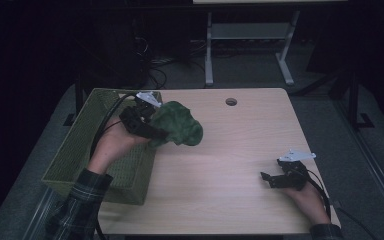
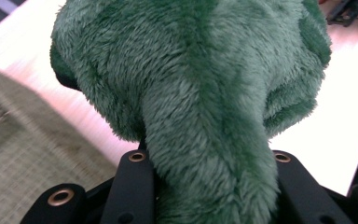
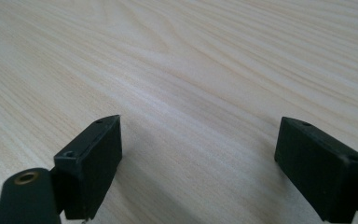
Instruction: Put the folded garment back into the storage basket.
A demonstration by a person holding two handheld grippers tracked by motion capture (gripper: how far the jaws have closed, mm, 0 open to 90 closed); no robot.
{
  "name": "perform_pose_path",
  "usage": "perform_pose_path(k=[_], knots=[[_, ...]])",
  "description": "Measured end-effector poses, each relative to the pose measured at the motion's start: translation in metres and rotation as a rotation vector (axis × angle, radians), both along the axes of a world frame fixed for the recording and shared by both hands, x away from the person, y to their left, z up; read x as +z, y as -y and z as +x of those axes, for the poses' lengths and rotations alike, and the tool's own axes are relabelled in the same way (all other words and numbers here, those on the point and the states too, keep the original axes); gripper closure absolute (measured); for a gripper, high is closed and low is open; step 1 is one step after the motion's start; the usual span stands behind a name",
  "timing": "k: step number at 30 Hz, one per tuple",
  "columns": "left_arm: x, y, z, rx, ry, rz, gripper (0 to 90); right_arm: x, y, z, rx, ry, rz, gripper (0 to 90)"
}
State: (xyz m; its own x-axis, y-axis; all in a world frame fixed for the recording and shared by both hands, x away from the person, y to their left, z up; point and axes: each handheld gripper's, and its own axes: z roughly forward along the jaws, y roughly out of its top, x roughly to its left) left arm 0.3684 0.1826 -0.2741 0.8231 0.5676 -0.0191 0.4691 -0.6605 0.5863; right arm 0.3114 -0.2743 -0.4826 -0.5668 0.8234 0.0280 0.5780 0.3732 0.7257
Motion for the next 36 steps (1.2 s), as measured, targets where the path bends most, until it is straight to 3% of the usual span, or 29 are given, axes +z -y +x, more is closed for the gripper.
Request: perform_pose_path(k=[9,16,28,36], knots=[[-0.001,-0.046,0.000,0.099,0.007,0.000,66.9,0.000,0.000,0.000,-0.008,-0.007,0.000,12.5],[-0.005,-0.072,-0.001,0.160,0.006,-0.005,66.9,-0.001,-0.001,0.002,-0.023,-0.025,-0.015,2.4],[-0.033,-0.121,-0.004,0.301,-0.014,0.023,66.9,-0.001,-0.001,0.003,-0.022,-0.026,-0.016,2.2],[-0.059,-0.138,0.000,0.354,-0.022,0.042,66.8,-0.001,-0.001,0.003,-0.021,-0.025,-0.017,2.2]])
